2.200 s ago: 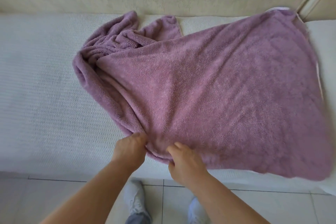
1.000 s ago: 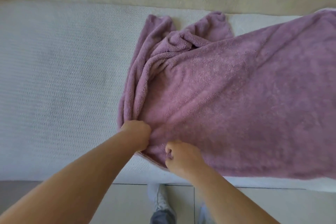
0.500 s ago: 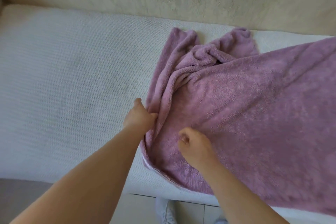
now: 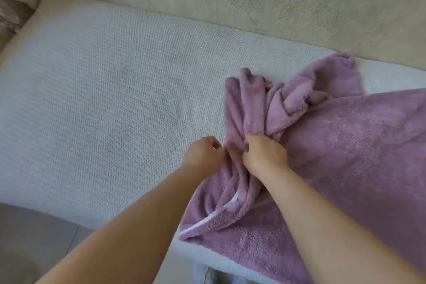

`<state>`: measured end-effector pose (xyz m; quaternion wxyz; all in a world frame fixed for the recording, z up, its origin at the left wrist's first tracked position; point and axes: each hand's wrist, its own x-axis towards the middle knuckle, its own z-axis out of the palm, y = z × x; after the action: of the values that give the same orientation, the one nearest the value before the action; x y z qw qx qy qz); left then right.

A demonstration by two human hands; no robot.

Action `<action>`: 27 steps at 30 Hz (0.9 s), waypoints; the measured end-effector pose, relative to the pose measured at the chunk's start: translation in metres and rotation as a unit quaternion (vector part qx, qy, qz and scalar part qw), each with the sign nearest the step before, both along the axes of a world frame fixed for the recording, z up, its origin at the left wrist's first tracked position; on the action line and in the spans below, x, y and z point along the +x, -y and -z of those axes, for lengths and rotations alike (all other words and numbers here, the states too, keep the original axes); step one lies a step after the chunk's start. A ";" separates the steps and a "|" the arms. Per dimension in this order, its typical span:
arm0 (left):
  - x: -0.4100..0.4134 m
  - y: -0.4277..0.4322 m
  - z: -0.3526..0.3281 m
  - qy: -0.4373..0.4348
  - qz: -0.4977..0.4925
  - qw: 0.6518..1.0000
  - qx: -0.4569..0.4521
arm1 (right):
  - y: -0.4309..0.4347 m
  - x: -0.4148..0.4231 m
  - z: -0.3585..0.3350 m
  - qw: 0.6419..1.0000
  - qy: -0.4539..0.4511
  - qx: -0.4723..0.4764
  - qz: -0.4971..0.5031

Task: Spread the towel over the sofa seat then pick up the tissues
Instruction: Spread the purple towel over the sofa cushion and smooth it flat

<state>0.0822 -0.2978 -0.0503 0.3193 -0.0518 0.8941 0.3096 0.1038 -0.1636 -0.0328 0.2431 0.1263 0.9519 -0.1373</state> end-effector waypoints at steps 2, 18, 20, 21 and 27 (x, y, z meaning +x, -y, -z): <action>-0.012 0.005 0.003 0.038 -0.136 0.988 0.069 | 0.004 0.000 -0.005 0.995 0.037 -0.091 -0.035; -0.010 0.044 -0.022 0.183 -0.121 0.935 0.280 | -0.034 -0.069 0.003 0.991 -0.030 -0.097 0.089; -0.016 0.059 -0.027 0.203 -0.106 0.912 0.341 | -0.028 -0.077 0.008 0.998 0.054 0.003 -0.038; -0.020 0.066 -0.029 0.211 -0.096 0.905 0.357 | -0.023 -0.083 0.010 0.992 0.085 0.037 -0.088; -0.056 0.145 -0.024 0.162 -0.290 0.868 0.369 | 0.061 -0.144 -0.004 0.996 -0.006 0.059 -0.060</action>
<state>0.0266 -0.4430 -0.0267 0.3511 -0.2369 0.5947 0.6833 -0.0402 -0.2243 -0.0290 0.2373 0.0828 0.9656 -0.0669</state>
